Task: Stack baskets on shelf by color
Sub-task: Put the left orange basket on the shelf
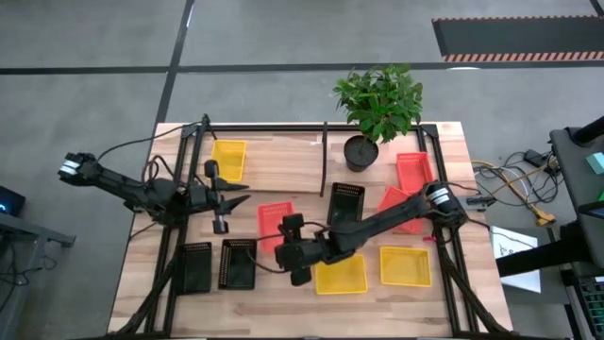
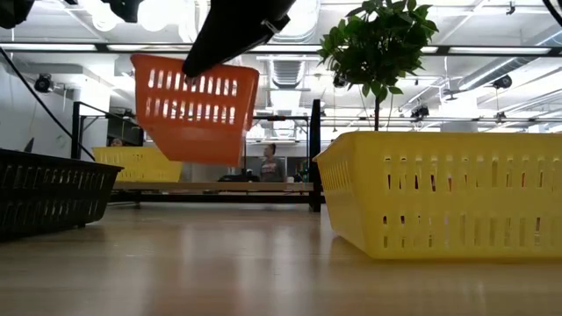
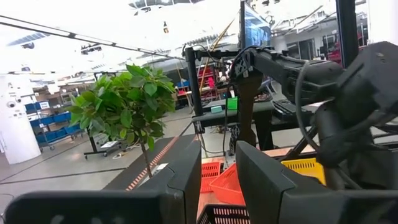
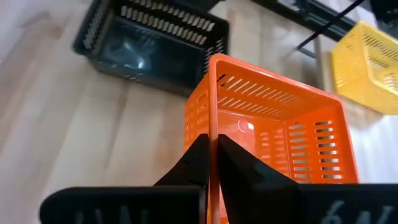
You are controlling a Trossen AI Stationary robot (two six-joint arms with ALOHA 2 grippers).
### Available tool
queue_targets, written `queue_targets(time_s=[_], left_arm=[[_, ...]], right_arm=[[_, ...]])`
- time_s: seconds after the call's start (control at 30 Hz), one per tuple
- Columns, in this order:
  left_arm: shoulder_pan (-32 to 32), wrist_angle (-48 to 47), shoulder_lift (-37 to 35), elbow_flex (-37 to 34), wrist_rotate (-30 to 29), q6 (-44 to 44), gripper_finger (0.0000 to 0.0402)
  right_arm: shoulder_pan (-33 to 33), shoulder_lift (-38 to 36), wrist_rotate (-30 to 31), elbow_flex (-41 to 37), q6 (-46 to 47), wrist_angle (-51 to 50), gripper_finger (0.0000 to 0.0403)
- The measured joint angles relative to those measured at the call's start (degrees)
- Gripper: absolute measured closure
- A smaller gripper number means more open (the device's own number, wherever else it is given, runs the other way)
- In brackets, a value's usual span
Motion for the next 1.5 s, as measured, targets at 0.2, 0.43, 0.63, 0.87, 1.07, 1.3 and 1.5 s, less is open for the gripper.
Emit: queue_targets(time_s=[0.2, 0.43, 0.63, 0.87, 1.07, 1.3, 1.5], left_arm=[[0.0, 2.5, -2.9, 0.1, -0.2, 1.7, 0.0317], [0.0, 2.8, -5.0, 0.0, -0.2, 3.0, 0.0317], [0.0, 2.8, -4.9, -0.1, -0.2, 3.2, 0.0317], [0.0, 2.8, -4.9, -0.1, -0.2, 3.3, 0.0317], [0.0, 2.8, -4.8, -0.2, -0.2, 3.3, 0.0317], [0.0, 2.8, -4.8, -0.2, -0.2, 3.3, 0.0317], [0.0, 2.8, -4.8, -0.2, -0.2, 3.3, 0.0317]], right_arm=[[-4.7, 0.0, 0.0, 1.0, -2.8, 0.0, 0.0391], [-11.4, 0.6, 0.0, 0.7, -4.1, 5.0, 0.0391], [-15.2, 0.8, 0.0, 0.4, -4.7, 6.0, 0.0391], [-17.9, 0.9, 0.0, 0.4, -5.0, 7.3, 0.039], [-19.1, 0.9, -0.6, 0.4, -5.4, 9.1, 0.039], [-19.6, 2.7, -2.2, 0.4, -6.1, 11.6, 0.039], [-19.8, 5.9, -1.7, 0.3, -10.4, 12.4, 0.039]])
